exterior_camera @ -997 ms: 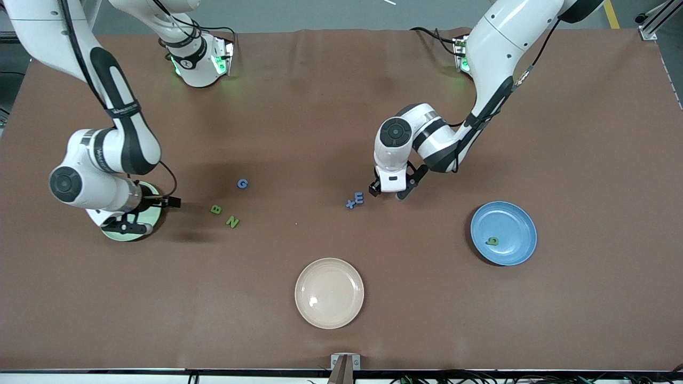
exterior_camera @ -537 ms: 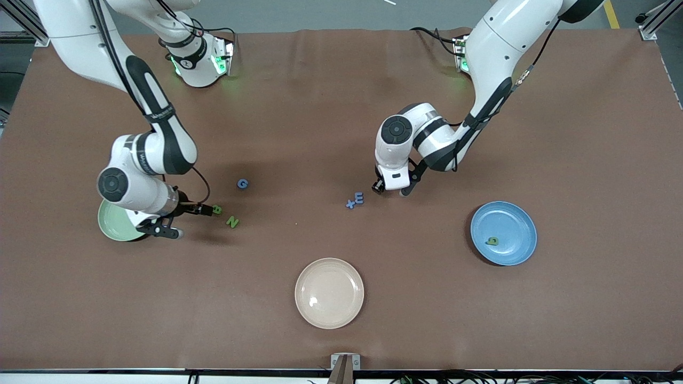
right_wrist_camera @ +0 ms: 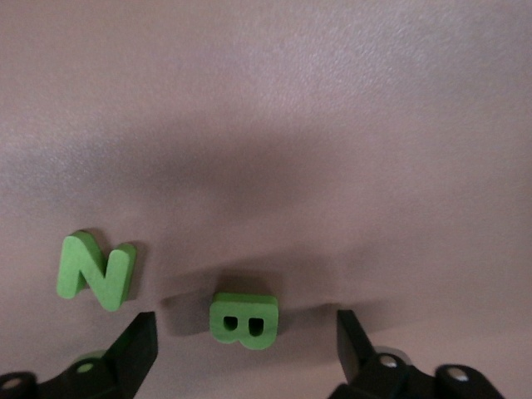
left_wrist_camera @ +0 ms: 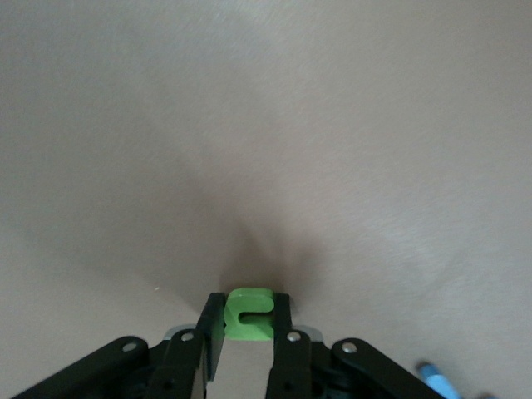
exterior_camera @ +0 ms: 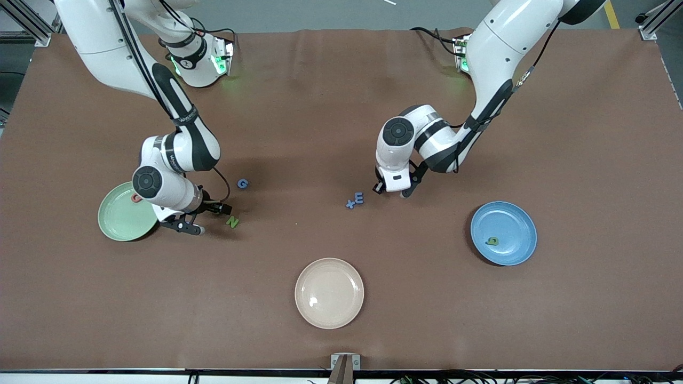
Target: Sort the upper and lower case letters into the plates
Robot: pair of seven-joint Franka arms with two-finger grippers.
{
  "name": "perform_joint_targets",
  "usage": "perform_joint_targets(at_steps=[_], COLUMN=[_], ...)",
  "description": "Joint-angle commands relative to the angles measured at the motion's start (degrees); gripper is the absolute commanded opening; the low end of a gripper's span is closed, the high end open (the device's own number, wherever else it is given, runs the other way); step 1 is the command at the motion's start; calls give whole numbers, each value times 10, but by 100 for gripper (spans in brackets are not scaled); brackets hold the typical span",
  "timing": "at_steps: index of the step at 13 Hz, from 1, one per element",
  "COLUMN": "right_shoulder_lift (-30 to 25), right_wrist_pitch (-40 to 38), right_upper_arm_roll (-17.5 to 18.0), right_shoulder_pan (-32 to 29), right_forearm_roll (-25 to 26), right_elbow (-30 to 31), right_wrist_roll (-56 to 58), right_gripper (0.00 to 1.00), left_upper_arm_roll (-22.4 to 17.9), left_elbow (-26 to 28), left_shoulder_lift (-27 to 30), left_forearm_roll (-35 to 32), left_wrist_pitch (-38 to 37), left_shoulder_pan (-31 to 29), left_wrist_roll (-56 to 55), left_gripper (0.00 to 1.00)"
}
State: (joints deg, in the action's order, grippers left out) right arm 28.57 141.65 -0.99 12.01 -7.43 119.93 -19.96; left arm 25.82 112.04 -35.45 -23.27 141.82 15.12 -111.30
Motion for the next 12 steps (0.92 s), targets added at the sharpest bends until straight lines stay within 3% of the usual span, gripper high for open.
perform_joint_targets(at_steps=[1, 3, 7, 12], right_shoulder_lift=[-1, 1, 1, -36], right_wrist_pitch=[10, 10, 10, -44], right_upper_arm_roll=[-4, -4, -4, -17], right_shoulder_pan=[10, 10, 9, -8], right_forearm_roll=[-9, -9, -9, -2], right_elbow=[10, 10, 10, 2], right_wrist_roll=[-7, -6, -6, 11], right_gripper=[73, 58, 28, 23], left_upper_arm_roll=[-3, -2, -2, -4], left_elbow=[-26, -51, -58, -51], left_shoulder_lift=[35, 50, 54, 39], left_forearm_roll=[-12, -13, -13, -14], left_wrist_pitch=[-17, -73, -79, -81], left_shoulder_pan=[-33, -77, -178, -282], left_wrist_roll=[41, 150, 351, 589], left_gripper=[0, 0, 1, 3])
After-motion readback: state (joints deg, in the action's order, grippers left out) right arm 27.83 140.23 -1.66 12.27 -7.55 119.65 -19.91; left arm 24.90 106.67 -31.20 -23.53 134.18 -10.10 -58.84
